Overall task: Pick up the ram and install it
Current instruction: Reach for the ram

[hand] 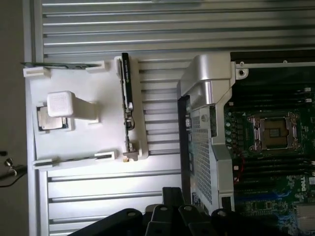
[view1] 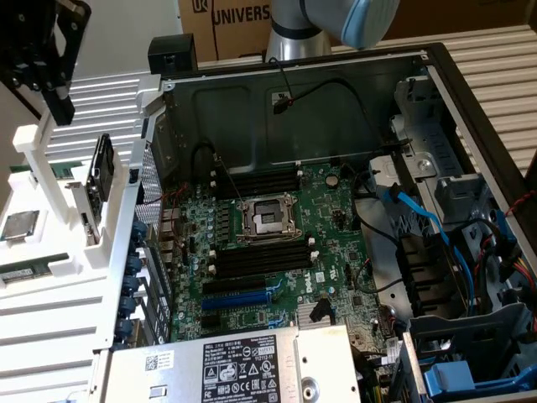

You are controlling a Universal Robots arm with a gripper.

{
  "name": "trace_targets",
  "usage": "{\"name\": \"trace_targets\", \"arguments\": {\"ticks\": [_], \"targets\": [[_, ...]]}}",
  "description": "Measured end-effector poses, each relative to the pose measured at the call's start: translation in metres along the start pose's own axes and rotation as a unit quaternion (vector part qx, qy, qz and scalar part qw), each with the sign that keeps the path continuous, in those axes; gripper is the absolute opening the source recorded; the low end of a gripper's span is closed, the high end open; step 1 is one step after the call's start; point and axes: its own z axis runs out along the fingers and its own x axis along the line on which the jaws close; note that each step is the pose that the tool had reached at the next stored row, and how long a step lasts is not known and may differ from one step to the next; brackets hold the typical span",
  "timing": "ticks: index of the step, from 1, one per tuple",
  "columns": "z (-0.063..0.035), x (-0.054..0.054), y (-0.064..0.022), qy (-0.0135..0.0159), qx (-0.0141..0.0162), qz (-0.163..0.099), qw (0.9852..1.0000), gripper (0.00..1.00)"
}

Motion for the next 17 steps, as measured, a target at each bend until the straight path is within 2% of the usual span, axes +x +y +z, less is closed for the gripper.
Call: {"name": "trace_targets", "arguments": {"ticks": [11,12,14,15,17], "targets": [[-0.0020,0.050,-0.0024,-0.0002,0.0000,0.000,1.0000,0.10],[-0.0010,0.064,-0.0007,-0.0003,0.0002,0.000,1.0000,0.10],[0.0004,0.073,0.0019,-0.0003,0.0005,0.000,1.0000,0.10],[0.0023,0.088,0.0056,-0.0003,0.0006,0.000,1.0000,0.10],[0.0031,0.097,0.0075,-0.0003,0.0007,0.000,1.0000,0.10]]}}
